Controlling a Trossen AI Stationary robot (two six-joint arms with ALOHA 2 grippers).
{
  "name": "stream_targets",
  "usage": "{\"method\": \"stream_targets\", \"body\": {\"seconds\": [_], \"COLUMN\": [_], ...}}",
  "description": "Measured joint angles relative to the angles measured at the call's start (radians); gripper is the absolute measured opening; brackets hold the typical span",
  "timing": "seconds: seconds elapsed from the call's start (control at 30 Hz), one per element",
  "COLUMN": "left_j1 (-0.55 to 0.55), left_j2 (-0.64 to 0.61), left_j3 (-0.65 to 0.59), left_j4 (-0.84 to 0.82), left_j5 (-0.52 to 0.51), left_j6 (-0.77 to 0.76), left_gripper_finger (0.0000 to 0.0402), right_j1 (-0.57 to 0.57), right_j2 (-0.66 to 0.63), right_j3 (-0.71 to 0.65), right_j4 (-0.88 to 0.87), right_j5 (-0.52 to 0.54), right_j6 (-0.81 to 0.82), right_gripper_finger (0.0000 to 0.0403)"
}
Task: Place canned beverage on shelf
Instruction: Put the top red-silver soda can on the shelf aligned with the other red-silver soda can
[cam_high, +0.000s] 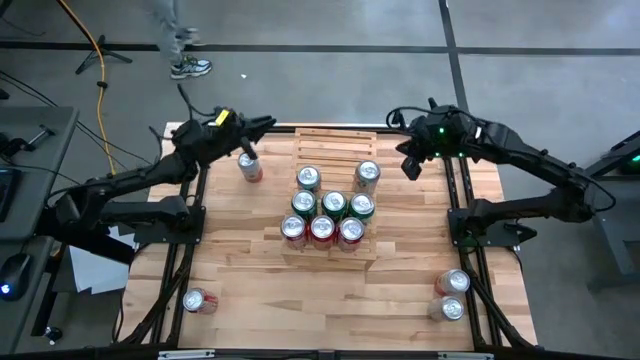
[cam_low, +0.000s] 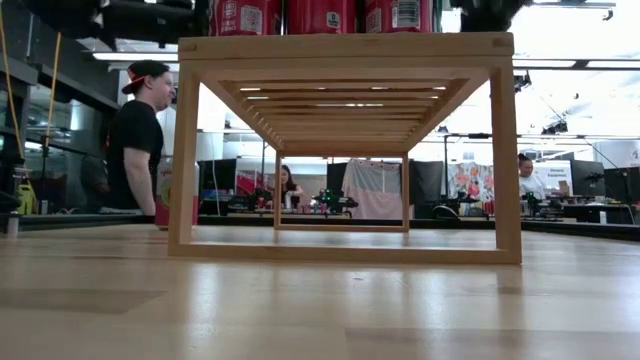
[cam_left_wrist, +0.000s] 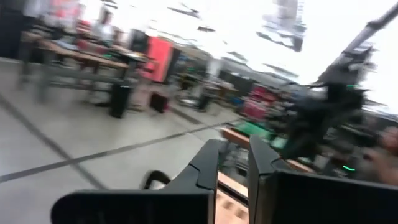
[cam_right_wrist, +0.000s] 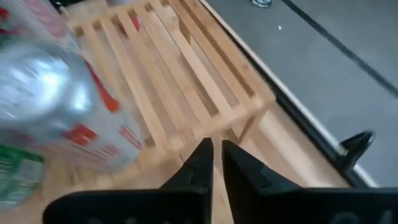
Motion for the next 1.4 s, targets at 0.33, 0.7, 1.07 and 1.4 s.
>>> {"method": "stream_targets", "body": {"seconds": [0.33, 0.7, 1.07, 1.4], "left_j1": [0.000, 0.000, 0.000, 0.000], "left_j2": [-0.137, -0.130, -0.126, -0.126], "left_j3": [-0.042, -0.042, -0.042, -0.042], "left_j4": [-0.075, -0.074, -0.075, -0.075], "left_j5": [0.269, 0.269, 0.251, 0.251], "left_j6": [0.128, 0.131, 0.128, 0.120], "left_gripper_finger": [0.0000, 0.0000, 0.0000, 0.0000], "right_j1": [0.001, 0.125, 0.174, 0.198], "right_j2": [-0.199, -0.086, -0.006, 0.048], "right_j3": [-0.341, -0.371, -0.370, -0.370], "right_j4": [0.344, 0.490, 0.606, 0.737], "right_j5": [-0.102, -0.080, -0.049, -0.060], "right_j6": [0.194, 0.239, 0.264, 0.312], "right_gripper_finger": [0.0002, 0.0000, 0.0000, 0.0000]}}
